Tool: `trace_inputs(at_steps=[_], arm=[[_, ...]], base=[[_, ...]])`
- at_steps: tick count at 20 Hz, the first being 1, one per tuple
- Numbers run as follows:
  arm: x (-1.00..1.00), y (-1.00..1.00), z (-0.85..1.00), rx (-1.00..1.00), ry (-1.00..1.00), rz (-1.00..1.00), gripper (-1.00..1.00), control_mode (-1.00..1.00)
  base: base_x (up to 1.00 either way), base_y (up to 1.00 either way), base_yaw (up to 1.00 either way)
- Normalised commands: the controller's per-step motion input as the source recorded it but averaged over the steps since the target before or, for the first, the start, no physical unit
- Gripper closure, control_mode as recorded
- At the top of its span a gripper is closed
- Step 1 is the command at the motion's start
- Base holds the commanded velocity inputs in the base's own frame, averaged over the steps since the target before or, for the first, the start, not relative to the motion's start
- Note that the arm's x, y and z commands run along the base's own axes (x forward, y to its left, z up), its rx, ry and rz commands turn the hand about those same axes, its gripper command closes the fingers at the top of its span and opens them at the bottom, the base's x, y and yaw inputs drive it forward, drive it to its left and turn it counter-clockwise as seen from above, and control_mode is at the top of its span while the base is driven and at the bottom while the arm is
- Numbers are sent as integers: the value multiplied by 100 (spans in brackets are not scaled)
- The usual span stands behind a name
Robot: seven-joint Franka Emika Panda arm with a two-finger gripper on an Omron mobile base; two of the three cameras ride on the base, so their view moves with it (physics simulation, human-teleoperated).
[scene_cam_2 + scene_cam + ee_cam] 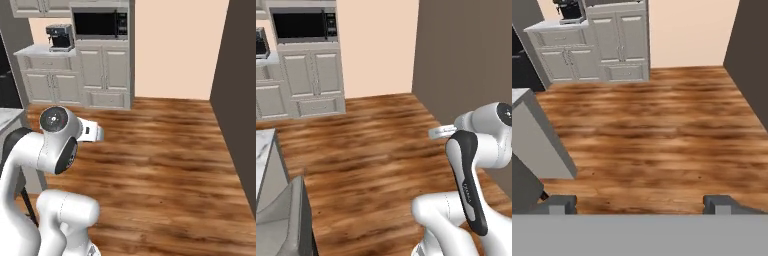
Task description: Take the cheese, steak, and lemon wedge from the fridge and place them on the plate on the dining counter to create an appetizer plate.
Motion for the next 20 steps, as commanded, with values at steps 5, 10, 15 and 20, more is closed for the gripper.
trace_inputs(at_steps=[5, 10, 15, 20], arm=[[0, 0, 0, 0, 0, 0, -100, 100], [0, 0, 0, 0, 0, 0, -100, 100], [0, 0, 0, 0, 0, 0, -100, 100], [0, 0, 0, 0, 0, 0, -100, 100]], base=[[100, -14, 14], [100, -27, 39], [100, -24, 56], [100, -50, 53]])
